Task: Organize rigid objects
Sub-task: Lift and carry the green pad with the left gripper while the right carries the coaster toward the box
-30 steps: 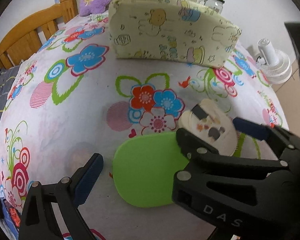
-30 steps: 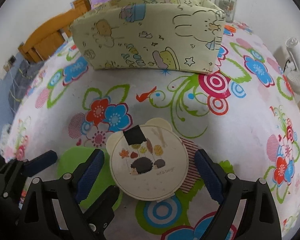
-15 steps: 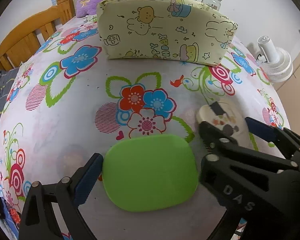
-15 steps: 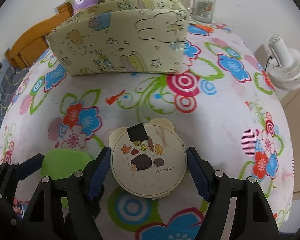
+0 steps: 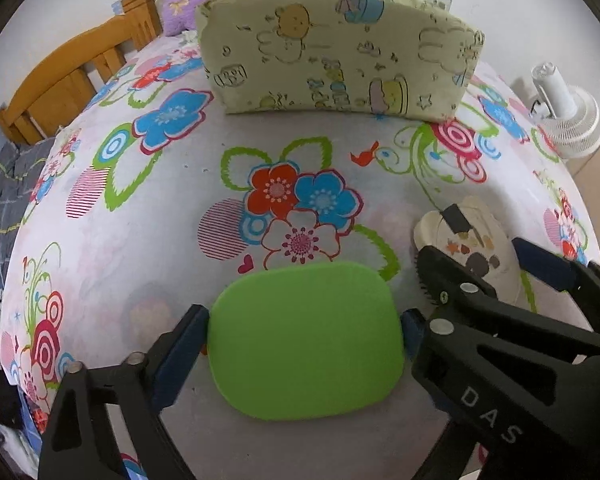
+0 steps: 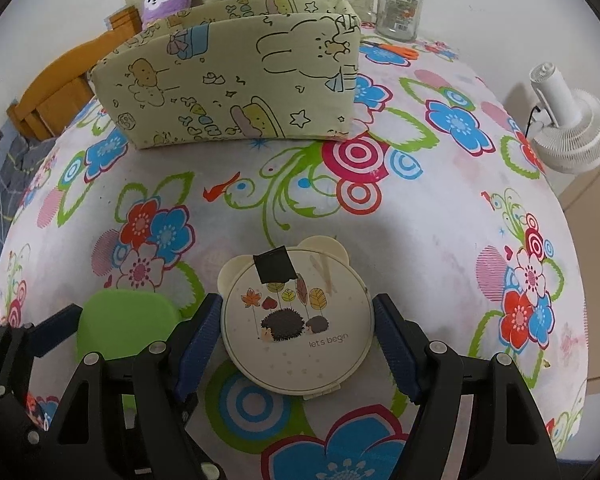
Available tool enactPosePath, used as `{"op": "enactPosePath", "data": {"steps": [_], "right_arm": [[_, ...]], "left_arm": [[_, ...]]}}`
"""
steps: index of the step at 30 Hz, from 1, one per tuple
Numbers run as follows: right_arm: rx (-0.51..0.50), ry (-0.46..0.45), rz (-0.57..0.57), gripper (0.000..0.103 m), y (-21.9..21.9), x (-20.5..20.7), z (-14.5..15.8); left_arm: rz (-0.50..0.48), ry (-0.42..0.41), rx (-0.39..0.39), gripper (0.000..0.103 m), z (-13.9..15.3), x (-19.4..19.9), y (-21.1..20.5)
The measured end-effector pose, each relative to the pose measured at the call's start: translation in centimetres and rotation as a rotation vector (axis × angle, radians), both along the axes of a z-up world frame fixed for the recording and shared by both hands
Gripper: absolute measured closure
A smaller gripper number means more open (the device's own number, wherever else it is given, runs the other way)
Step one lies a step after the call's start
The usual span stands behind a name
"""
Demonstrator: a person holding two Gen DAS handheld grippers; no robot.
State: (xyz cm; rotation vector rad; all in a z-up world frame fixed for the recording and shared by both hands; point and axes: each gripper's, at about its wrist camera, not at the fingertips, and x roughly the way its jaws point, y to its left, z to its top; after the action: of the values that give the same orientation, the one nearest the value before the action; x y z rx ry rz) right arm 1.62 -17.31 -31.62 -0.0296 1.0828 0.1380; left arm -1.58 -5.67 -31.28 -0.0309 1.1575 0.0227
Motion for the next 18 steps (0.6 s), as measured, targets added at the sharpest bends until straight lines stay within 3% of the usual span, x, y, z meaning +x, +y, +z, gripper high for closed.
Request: {"op": "enactPosePath", "data": {"steps": [9,18], "right_arm": [[0.021,-0.008,-0.019,0.026,-0.1,0.2,0.7],[0.038,-0.054,-0.054,0.026,-0.1,1.0,3.6]], "left_arm": [[-0.012,-0.019,0.011,0.008,0.8,0.4,0.0],[-0.034,-0.053,0.004,0.008,3.4,1.7,0.1]]}}
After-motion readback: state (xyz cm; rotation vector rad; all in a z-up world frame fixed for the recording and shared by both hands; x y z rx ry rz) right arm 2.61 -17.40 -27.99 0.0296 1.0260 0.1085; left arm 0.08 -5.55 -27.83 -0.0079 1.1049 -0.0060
